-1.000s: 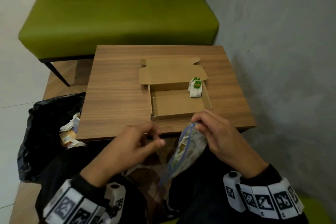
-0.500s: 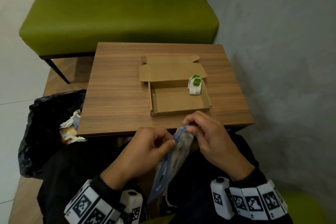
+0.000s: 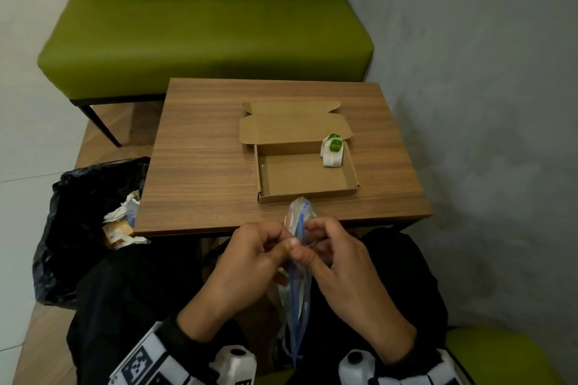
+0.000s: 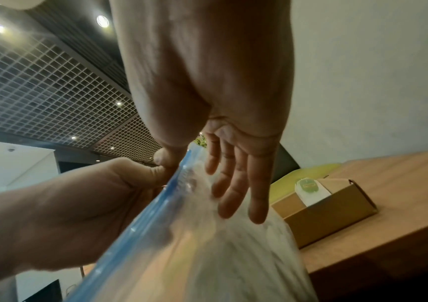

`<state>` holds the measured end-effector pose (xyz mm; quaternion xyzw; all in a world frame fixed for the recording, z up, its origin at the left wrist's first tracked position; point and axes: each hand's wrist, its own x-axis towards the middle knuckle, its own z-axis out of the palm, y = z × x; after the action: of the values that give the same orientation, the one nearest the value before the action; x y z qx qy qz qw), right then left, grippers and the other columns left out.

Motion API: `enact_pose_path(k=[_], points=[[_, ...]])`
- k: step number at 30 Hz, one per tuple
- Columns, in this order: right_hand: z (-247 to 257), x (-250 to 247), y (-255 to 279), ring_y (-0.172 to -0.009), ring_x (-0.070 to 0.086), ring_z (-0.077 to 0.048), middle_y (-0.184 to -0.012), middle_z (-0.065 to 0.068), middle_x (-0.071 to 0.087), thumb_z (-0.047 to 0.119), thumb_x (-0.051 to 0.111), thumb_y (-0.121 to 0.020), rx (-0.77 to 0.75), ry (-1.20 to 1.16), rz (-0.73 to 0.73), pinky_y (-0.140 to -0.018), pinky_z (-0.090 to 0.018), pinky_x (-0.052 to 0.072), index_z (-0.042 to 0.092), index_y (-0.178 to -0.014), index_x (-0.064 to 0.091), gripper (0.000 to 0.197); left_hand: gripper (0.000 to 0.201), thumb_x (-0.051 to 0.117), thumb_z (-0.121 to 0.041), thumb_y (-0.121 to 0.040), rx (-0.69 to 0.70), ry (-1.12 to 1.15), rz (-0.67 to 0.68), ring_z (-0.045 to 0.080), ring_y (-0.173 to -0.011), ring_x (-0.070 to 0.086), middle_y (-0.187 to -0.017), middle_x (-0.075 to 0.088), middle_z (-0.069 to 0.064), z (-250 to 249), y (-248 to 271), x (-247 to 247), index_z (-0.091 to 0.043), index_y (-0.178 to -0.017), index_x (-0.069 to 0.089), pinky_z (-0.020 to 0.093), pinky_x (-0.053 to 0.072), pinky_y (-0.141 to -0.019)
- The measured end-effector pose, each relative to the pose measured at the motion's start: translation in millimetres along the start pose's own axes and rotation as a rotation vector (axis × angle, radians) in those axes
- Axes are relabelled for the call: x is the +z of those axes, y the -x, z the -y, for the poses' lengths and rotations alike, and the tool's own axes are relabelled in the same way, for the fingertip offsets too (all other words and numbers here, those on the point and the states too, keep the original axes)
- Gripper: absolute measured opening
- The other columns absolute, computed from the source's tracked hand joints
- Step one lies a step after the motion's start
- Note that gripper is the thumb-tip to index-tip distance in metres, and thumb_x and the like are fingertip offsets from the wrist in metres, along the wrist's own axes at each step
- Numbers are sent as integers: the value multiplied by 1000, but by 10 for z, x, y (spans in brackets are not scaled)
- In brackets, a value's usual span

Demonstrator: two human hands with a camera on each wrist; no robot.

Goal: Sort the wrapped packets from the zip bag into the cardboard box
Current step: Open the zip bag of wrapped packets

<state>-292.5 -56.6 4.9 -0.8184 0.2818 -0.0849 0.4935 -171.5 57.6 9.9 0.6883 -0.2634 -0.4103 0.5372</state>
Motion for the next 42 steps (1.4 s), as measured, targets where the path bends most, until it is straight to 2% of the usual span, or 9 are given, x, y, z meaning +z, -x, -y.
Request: enact_pose_path(k=[7,12,16,19,22,27,32,36,42], points=[[-19,-96,3,-93,63,3,-103,19,64,26,59,-96,-83,170,72,-83,-23,54,36,-139,44,46,22,62,-22,-95,45,-271,-45,15,-69,69,-71,72,2,30,60,-150,-19,-75,71,40,60,-71],[-32,-192,-50,-81,61,1,-83,23,61,10,54,-94,-69,233,112,-73,-13,46,34,-132,59,46,19,57,-20,-96,137,-630,-39,-4,-78,60,-73,66,-17,1,78,-260,-29,-85,69,9,42,-63],[-12,-167,-78,-59,62,-8,-61,6,65,4,50,-84,71,-35,154,-64,-33,52,30,-96,75,38,28,53,-7,-95,133,-542,-46,-2,-69,57,-66,61,-18,82,36,-250,-26,-78,63,11,38,-60],[45,-151,-89,-48,54,-16,-52,-4,59,-2,45,-78,189,-233,260,-55,-34,45,18,-69,72,34,34,49,-3,-97,54,-350,-94,-2,-58,49,-58,55,-17,184,-27,-217,-23,-72,59,21,40,-60],[106,-159,-87,-41,43,-19,-50,-10,53,-13,39,-77,273,-444,336,-45,-29,36,0,-70,68,33,32,47,-4,-99,60,-292,-89,-2,-62,51,-64,59,-17,222,-50,-164,-23,-77,61,22,42,-62],[116,-182,-82,-41,40,-12,-51,-5,52,-13,38,-81,330,-530,301,-39,-23,30,2,-64,64,34,24,43,-30,-100,360,-244,3,17,-95,63,-99,66,-8,167,96,-127,-23,-106,65,24,49,-80],[144,-152,-70,-48,38,-15,-52,-7,48,-3,43,-80,282,-510,289,-48,-26,29,3,-65,63,25,16,58,-40,-93,374,-201,0,15,-73,62,-83,66,-3,90,150,-86,-25,-93,65,33,51,-62],[137,-153,-38,-55,44,-17,-57,-8,53,9,47,-69,268,-517,322,-56,-33,32,12,-62,66,20,17,58,-35,-95,221,-121,93,4,-58,53,-63,59,-8,68,99,-138,-25,-81,64,22,43,-56],[164,-178,-2,-57,53,-13,-60,-10,59,-6,48,-83,226,-507,330,-60,-20,45,3,-71,69,25,31,55,-47,-95,146,-131,232,7,-55,47,-61,53,-7,35,85,-203,-23,-77,61,26,38,-53]])
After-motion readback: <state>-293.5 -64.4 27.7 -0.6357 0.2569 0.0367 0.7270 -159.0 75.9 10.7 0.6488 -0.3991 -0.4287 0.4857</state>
